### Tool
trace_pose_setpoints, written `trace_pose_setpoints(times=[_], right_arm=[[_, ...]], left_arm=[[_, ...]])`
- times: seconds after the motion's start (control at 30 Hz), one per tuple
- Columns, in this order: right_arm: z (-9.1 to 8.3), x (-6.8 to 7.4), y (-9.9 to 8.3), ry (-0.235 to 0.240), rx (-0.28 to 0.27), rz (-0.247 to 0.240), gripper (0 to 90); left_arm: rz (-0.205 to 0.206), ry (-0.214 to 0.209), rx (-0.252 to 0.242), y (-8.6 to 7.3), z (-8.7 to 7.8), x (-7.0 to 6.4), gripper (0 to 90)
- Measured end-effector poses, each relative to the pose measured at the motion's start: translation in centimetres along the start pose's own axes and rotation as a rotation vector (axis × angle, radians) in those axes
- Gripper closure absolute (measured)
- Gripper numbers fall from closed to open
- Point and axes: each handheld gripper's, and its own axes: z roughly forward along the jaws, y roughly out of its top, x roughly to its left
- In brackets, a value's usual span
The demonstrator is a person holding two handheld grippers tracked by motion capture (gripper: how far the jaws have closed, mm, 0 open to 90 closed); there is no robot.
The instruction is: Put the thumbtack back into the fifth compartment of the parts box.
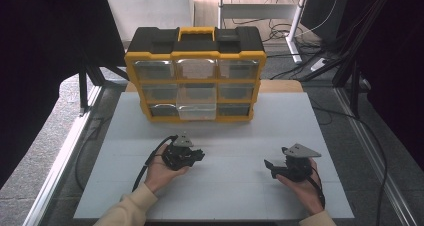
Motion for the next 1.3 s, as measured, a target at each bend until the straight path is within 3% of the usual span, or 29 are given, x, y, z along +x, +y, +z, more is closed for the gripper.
trace_pose_setpoints(times=[0.7,1.3], right_arm=[[0.0,0.0,0.0,0.000,-0.002,0.002,19.1],[0.0,0.0,0.0,-0.001,-0.002,0.002,19.1]], left_arm=[[-0.046,0.018,-0.191,0.6,-5.3,0.4,81.4],[-0.040,0.027,-0.289,2.5,-8.0,0.6,81.4]])
